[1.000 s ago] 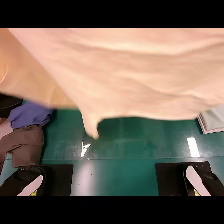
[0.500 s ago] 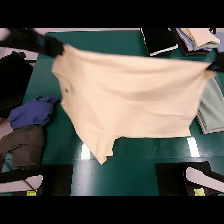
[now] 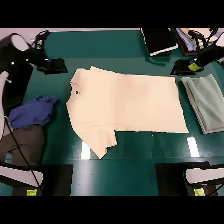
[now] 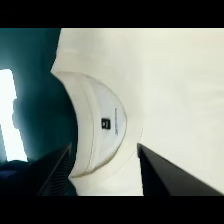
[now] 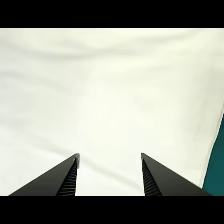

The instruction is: Fold the shirts.

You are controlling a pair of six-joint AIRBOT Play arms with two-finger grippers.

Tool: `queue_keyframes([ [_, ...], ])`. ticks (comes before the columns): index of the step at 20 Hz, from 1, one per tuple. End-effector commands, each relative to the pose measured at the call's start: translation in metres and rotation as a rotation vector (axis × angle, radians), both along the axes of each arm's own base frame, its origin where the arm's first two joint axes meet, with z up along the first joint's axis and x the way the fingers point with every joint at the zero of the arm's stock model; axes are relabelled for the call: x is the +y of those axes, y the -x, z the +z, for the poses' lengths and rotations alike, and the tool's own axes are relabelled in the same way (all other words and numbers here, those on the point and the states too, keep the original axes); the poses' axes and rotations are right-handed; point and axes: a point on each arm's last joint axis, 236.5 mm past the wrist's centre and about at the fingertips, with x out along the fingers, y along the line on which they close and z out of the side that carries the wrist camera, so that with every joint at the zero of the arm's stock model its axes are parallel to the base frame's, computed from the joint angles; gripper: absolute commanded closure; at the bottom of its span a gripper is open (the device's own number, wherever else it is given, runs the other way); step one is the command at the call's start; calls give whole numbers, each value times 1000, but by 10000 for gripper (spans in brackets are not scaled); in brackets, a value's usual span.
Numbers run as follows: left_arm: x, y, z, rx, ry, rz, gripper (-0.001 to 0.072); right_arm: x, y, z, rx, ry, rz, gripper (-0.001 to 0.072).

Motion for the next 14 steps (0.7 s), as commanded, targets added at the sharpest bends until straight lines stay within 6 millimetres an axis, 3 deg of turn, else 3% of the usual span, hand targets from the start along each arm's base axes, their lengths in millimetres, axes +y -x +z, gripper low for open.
queue_keyframes([
  [1, 19, 43, -2, 105, 55, -5, 209, 21, 14, 12, 2, -61, 31, 264],
  [4, 18, 102, -39, 172, 52, 43, 209, 24, 45, 13, -4, -63, 22, 264],
  [9, -14, 210, -122, 328, 189, 147, 210, 25, 75, 9, -60, -64, -12, 264],
  [12, -30, 236, -145, 368, 276, 190, 210, 24, 84, 10, -89, -63, -23, 264],
  [14, -41, 239, -150, 365, 332, 196, 210, 25, 86, 12, -93, -63, -22, 264],
])
